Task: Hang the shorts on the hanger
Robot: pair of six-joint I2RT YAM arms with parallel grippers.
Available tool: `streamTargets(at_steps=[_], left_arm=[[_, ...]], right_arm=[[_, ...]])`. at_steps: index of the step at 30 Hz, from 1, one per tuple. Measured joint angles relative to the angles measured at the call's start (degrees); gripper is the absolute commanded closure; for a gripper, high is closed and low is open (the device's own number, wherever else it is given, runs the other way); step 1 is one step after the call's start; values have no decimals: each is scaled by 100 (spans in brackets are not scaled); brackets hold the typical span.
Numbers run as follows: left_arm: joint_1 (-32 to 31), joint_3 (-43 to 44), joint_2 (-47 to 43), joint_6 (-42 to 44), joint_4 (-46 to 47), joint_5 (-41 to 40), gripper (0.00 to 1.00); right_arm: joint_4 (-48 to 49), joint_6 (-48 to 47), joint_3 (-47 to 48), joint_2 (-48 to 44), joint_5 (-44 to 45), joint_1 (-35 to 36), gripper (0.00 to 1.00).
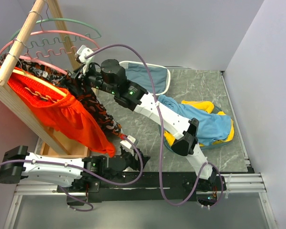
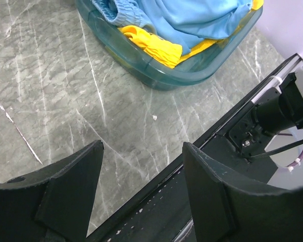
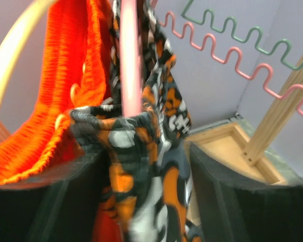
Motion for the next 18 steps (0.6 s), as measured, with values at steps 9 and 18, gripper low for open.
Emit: streamTargets(at_steps=[9,18], left_arm=[[0,-4,-59,-48,4,-7,29],[170,-4,-59,-166,4,-9,25]], right_arm=[[170,-26,-315,-354,85,4,5],[142,-31,-909,-1115,173,4,0]])
